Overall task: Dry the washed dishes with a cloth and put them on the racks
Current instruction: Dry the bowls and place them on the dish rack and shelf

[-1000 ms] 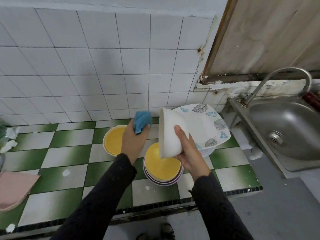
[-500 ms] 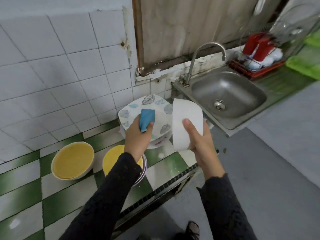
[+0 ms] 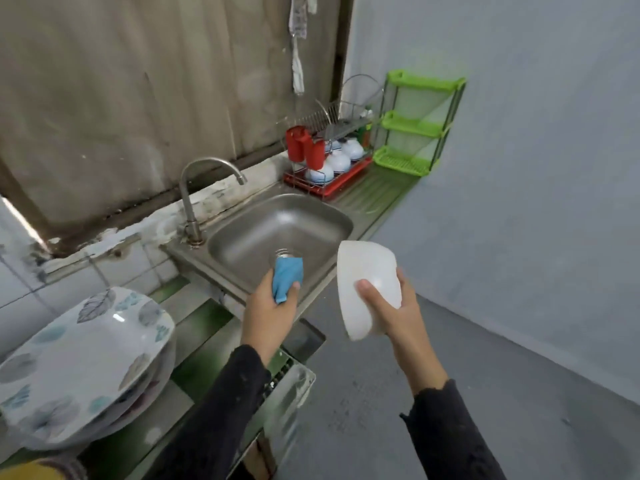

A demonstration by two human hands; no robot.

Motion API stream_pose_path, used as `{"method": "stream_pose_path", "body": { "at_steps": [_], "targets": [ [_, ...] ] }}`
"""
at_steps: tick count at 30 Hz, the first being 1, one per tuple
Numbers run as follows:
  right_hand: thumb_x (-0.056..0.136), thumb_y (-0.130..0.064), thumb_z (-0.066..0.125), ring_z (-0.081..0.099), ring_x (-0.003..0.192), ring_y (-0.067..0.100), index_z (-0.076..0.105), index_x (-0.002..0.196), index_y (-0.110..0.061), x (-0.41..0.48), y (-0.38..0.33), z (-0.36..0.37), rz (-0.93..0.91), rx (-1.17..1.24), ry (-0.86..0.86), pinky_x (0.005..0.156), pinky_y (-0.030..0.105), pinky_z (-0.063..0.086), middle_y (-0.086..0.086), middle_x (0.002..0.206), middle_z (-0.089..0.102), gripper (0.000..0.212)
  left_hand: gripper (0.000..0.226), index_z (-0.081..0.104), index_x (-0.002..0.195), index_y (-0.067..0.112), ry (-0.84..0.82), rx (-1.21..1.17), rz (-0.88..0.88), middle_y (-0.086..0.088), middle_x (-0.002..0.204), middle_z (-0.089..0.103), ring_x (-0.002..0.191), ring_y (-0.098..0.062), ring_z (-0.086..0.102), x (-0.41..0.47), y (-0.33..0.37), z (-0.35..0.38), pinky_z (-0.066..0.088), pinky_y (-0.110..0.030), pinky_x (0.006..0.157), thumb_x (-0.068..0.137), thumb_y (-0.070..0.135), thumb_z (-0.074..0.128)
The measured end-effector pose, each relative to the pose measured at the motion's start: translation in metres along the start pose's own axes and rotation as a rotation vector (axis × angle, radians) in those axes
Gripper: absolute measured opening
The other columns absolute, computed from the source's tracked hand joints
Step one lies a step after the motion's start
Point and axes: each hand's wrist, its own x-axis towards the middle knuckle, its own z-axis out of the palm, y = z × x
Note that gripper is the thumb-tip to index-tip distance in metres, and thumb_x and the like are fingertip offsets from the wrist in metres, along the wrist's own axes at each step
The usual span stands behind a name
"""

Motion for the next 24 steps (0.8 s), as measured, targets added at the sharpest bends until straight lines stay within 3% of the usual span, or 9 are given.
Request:
{"method": "stream_pose_path", "body": {
  "at_steps": [3, 7, 14, 18, 24],
  "targets": [
    [0.046, -0.075, 0.086, 0.062, 0.117, 0.02, 0.04, 0.144, -0.045, 0.036, -0.008, -0.052, -0.02, -0.065, 0.074, 0.078, 0.042, 0.063, -0.009, 0.138, 0.055, 0.112, 0.016, 0.06, 0.112, 0.023, -0.055, 0.012, 0.035, 0.014, 0.093, 0.063, 0.087, -0.005, 0.062, 0.023, 0.021, 0.065, 0.045, -0.025, 0.075, 0.096, 0.02, 0.06],
    [0.042, -0.082, 0.084, 0.057, 0.123, 0.021, 0.034, 0.149, -0.043, 0.087, -0.022, -0.106, -0.039, -0.16, 0.14, 0.095, 0.049, 0.057, -0.007, 0.145, 0.048, 0.125, 0.019, 0.062, 0.115, 0.021, -0.138, 0.033, 0.083, 0.003, 0.097, 0.068, 0.091, -0.018, 0.064, 0.052, 0.048, 0.138, 0.05, -0.034, 0.084, 0.095, 0.019, 0.06],
    [0.047, -0.076, 0.08, 0.049, 0.127, 0.019, 0.025, 0.157, -0.035, 0.163, -0.037, -0.166, -0.04, -0.223, 0.186, 0.104, 0.044, 0.049, -0.01, 0.144, 0.036, 0.129, 0.025, 0.06, 0.122, 0.019, -0.23, 0.057, 0.09, 0.0, 0.106, 0.066, 0.099, -0.02, 0.062, 0.104, 0.068, 0.234, 0.05, -0.035, 0.089, 0.097, 0.02, 0.059],
    [0.045, -0.077, 0.078, 0.047, 0.129, 0.02, 0.025, 0.157, -0.034, 0.213, -0.035, -0.19, -0.011, -0.234, 0.201, 0.108, 0.046, 0.046, -0.008, 0.145, 0.035, 0.132, 0.025, 0.06, 0.123, 0.019, -0.237, 0.077, 0.096, 0.001, 0.104, 0.065, 0.096, -0.018, 0.061, 0.146, 0.072, 0.281, 0.043, -0.028, 0.083, 0.098, 0.02, 0.058],
    [0.053, -0.074, 0.081, 0.046, 0.125, 0.016, 0.028, 0.156, -0.034, 0.305, -0.041, -0.217, -0.02, -0.289, 0.214, 0.105, 0.038, 0.045, -0.006, 0.145, 0.036, 0.122, 0.029, 0.062, 0.125, 0.015, -0.218, 0.105, 0.103, -0.004, 0.108, 0.067, 0.102, -0.026, 0.063, 0.233, 0.077, 0.356, 0.047, -0.032, 0.087, 0.096, 0.02, 0.059]
  ]
}}
